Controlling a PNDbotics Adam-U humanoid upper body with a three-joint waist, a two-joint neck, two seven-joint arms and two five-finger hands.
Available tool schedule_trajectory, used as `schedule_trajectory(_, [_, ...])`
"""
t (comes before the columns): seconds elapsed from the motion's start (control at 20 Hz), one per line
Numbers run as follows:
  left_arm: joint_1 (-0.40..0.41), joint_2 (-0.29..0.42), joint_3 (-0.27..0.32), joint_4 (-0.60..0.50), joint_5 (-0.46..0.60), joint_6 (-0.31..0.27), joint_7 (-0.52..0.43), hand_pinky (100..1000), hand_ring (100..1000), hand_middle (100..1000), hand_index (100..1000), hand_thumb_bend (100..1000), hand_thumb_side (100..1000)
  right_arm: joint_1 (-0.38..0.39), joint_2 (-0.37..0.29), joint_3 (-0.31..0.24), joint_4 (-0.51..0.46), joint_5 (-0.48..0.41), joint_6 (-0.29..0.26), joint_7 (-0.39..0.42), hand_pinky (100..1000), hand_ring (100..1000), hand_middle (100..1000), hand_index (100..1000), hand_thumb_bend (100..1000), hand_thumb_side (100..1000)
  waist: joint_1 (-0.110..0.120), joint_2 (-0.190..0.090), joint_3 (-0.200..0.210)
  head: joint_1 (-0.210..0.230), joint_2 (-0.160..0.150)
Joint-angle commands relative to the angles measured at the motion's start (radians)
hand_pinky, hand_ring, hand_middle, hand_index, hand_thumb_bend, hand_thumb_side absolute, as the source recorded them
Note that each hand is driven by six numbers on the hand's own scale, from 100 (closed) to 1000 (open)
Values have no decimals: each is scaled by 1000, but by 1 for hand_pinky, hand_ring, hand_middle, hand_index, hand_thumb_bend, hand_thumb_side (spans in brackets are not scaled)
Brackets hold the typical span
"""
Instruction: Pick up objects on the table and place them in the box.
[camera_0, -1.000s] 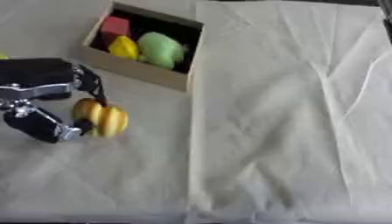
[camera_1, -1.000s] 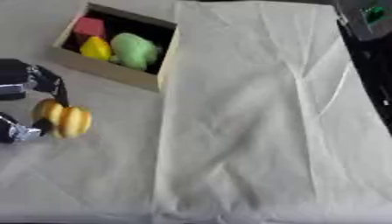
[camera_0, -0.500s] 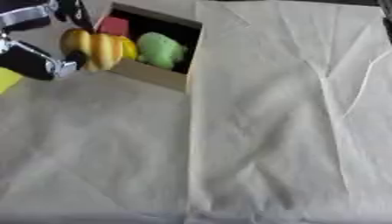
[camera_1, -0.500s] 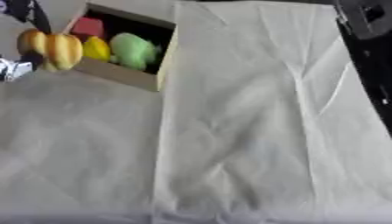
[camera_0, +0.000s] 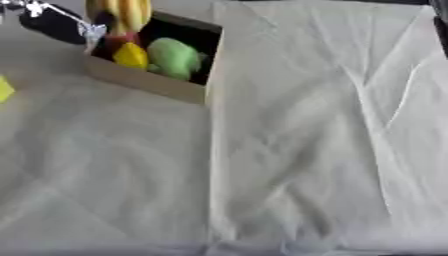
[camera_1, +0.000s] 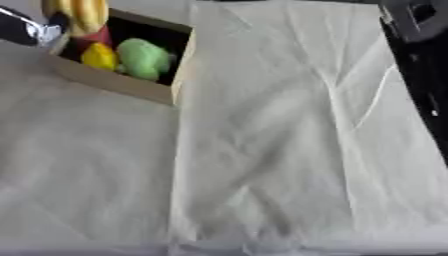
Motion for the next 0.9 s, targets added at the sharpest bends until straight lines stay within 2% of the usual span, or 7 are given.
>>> schedule_trajectory(0.05, [-36,-46,42,101,-73,-39,44,767,773,680,685,100,100,-30,-5,-5,-22,-11,-4,4,798,783,661,816,100,628,7,-2,-8,17,4])
schedule_trajectory(0.35, [-42,-102,88,264,-240,-82,121,777,781,700,711,122,100,-43,10,0,-30,-16,-4,9,798,782,660,815,100,637,6,11,-27,34,4])
schedule_trajectory(0.4, [-42,-107,98,284,-264,-84,135,784,789,713,731,173,100,-43,11,0,-31,-16,-4,9,798,783,660,815,100,637,6,12,-30,35,4])
schedule_trajectory(0.6, [-40,-113,115,327,-324,-99,129,854,892,849,942,426,100,-36,9,-1,-30,-16,-3,9,798,782,660,815,100,640,7,13,-33,39,4])
schedule_trajectory(0.7, [-41,-112,117,319,-331,-108,115,874,917,873,980,541,131,-32,9,-1,-28,-16,-3,9,798,782,659,815,100,643,8,11,-32,40,4])
schedule_trajectory(0.75, [-42,-110,119,309,-329,-107,116,877,922,875,986,572,164,-30,8,0,-28,-17,-3,9,798,783,659,815,100,644,9,10,-32,41,4])
schedule_trajectory(0.9, [-45,-105,130,274,-303,-88,127,869,919,867,981,561,209,-23,7,1,-24,-16,-2,10,798,783,659,814,100,647,10,5,-30,41,4])
